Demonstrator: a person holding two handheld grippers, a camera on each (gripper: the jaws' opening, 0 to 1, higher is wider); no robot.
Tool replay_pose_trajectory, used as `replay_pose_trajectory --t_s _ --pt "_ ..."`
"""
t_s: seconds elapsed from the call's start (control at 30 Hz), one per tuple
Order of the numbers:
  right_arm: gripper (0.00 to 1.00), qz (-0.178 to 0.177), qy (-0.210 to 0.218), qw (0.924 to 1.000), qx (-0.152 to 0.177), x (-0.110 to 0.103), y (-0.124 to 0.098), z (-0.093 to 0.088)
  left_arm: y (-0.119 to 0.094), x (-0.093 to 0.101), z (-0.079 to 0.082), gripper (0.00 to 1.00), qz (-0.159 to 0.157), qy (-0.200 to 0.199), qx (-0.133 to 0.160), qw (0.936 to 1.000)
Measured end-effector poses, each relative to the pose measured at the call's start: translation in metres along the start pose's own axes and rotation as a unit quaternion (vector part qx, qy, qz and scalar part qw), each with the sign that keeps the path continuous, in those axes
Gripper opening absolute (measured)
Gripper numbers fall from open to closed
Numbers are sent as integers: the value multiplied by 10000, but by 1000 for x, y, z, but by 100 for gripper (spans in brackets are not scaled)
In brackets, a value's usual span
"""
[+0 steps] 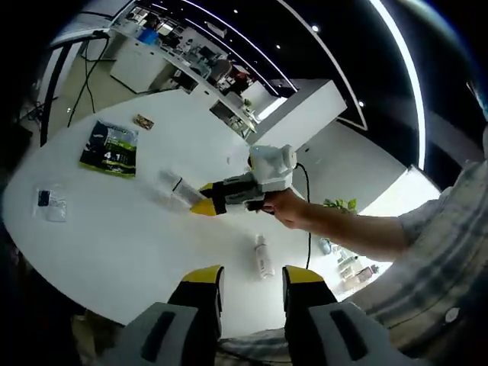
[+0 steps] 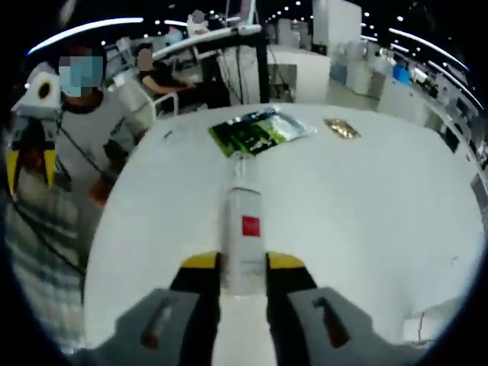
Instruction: Arrange the skincare products in the storage area until every visible bottle or jar stands upright without overlapping.
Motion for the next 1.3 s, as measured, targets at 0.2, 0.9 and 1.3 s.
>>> replay_pose_trajectory --t_s 0.2,0.9,1.3 --pt "20 -430 -127 9976 535 -32 -35 31 11 0 17 34 -117 -563 284 9979" --pt "20 -1046 -970 9887 459 -115 -49 88 36 -12 46 27 52 -1568 777 9846" --pt "22 -370 882 9870 1291 -119 -61 85 35 5 47 22 -34 584 211 9981"
Point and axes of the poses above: the point that each gripper's makers call its tool centre point, and the gripper's own axes: y roughly forward along the fingers, x roughly to its right, z roughly out of its top, the point moved 1 cm from there along -y, roughly backward along the fingers, and after that the axes turned 14 degrees about -y, right-handed, at the moved point
